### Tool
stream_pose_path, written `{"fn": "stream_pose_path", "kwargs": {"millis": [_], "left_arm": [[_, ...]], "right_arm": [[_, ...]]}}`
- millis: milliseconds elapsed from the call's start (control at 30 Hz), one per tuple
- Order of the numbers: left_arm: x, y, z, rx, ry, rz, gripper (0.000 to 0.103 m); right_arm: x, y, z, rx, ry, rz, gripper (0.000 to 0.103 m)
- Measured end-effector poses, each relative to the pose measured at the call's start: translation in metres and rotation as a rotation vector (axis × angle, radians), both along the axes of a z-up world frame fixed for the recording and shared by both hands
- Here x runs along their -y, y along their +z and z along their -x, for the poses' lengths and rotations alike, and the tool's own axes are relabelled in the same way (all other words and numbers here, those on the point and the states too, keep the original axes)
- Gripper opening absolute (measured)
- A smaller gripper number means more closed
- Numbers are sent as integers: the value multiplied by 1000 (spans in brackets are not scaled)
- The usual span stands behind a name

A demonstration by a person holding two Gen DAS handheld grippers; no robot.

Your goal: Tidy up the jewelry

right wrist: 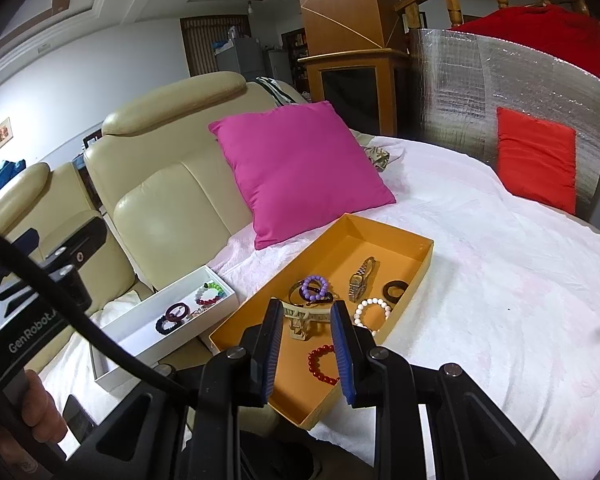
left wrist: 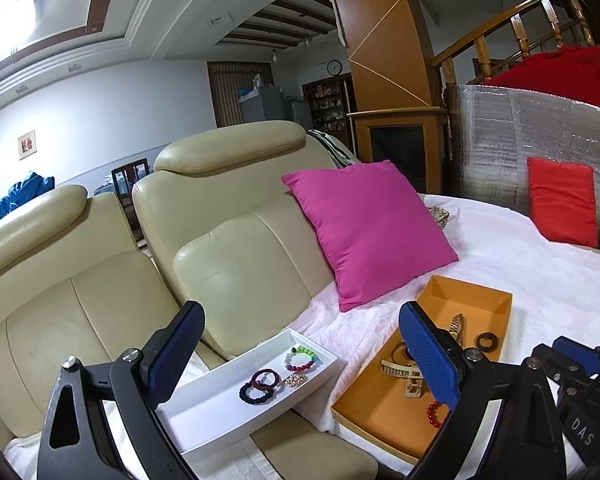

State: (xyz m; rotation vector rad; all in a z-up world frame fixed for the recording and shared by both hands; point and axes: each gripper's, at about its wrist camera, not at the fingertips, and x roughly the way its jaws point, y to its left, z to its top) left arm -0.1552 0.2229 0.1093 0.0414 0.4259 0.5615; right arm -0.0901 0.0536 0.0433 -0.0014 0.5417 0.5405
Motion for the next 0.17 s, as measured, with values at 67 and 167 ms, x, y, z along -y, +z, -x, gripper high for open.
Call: {"fn": "stream_pose_path", "kwargs": {"millis": [67,167], "left_arm": [[12,-1,-10,-4,-37,-14,98],[52,-8,-39,-32,-157,-16,98]], "right_arm": [[5,-1,-7,-4,-6,-9,28],[33,-2,-24,-15,-44,-48,28]]}}
